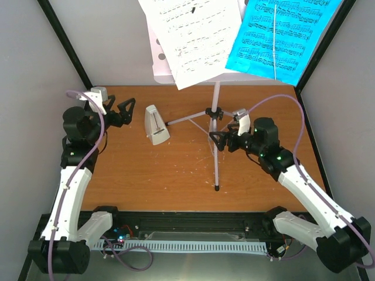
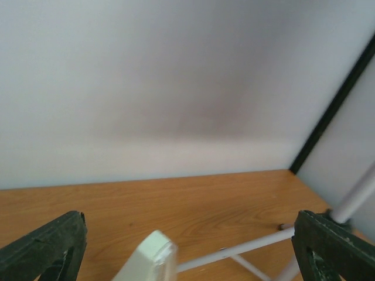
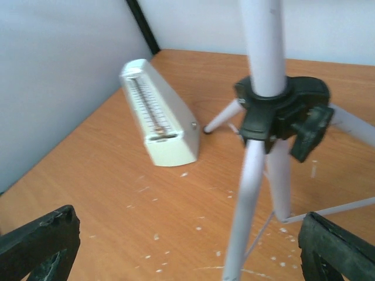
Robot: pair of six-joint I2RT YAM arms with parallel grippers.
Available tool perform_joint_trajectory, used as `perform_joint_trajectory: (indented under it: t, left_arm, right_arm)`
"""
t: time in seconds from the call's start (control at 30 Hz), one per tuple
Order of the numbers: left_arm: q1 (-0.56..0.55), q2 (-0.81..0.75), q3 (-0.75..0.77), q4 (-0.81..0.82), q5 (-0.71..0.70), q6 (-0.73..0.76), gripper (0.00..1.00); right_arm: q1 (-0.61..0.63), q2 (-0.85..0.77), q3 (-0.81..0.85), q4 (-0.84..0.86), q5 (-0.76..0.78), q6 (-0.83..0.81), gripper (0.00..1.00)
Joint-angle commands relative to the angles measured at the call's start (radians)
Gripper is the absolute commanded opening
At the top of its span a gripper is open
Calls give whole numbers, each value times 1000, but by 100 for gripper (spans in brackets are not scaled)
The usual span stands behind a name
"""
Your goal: Pack up the instrument practice props
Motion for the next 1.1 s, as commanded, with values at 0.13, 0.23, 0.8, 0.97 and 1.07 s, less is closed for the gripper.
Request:
perform_joint_trajectory:
  t: [0.13, 0.23, 0.8, 0.97, 1.07]
  left_arm:
    - [-4, 38, 169, 31, 331, -155, 94]
    - [-8, 87, 239, 4, 410, -140, 85]
    - [-17, 358, 784, -132, 382, -108, 69]
    - [-23, 452, 953, -130, 404, -134, 68]
    - [-36, 505, 1029, -98, 439, -161, 67]
  right_arm:
    - [-3, -127, 106, -151, -361, 65, 100]
    - [14, -134, 107, -94, -431, 76, 100]
    - [242, -39, 215, 70, -349, 83, 95]
    - [248, -23, 249, 94, -348, 94, 95]
    - [249, -9, 292, 87, -335, 84, 95]
